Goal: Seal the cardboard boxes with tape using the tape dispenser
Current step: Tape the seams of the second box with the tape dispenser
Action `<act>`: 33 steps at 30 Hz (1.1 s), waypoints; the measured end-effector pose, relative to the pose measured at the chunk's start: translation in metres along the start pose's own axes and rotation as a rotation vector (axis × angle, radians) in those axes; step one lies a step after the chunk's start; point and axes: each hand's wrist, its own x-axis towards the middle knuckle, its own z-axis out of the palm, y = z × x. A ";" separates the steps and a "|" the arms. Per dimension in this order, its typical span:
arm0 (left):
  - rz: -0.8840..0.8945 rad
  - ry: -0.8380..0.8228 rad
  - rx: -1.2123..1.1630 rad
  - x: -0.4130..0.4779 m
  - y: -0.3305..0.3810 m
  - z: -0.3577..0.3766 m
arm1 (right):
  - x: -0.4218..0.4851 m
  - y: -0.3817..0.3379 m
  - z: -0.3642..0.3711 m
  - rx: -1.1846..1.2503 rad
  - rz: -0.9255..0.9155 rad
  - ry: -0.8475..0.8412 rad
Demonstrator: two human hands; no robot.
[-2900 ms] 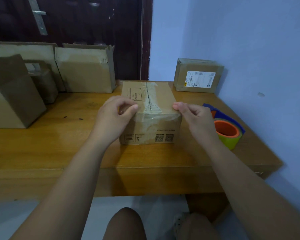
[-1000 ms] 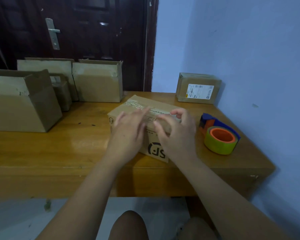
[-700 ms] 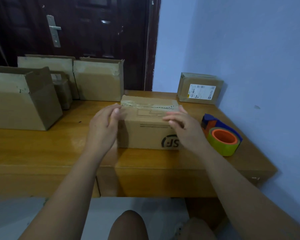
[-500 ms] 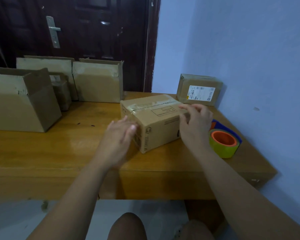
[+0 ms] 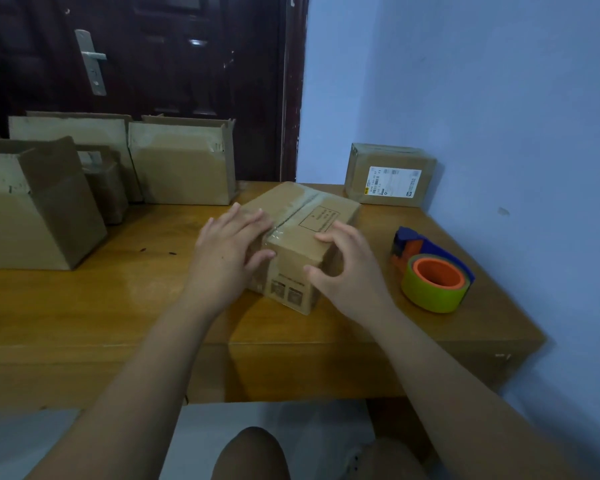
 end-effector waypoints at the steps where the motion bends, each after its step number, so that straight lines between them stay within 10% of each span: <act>1: 0.020 -0.005 -0.004 -0.001 0.000 0.000 | 0.002 0.003 -0.004 0.046 0.003 -0.029; 12: -0.006 0.127 -0.144 0.000 0.025 0.024 | 0.014 0.053 -0.071 -0.233 0.141 0.318; 21: -0.001 0.086 0.028 0.006 0.050 0.019 | 0.024 0.116 -0.117 -0.284 0.690 -0.229; 25: 0.095 0.072 -0.197 -0.019 0.102 0.031 | 0.014 0.127 -0.112 -0.254 0.639 -0.066; 33: -0.376 -0.243 -0.902 0.005 0.173 0.074 | -0.036 0.099 -0.089 0.034 0.480 0.351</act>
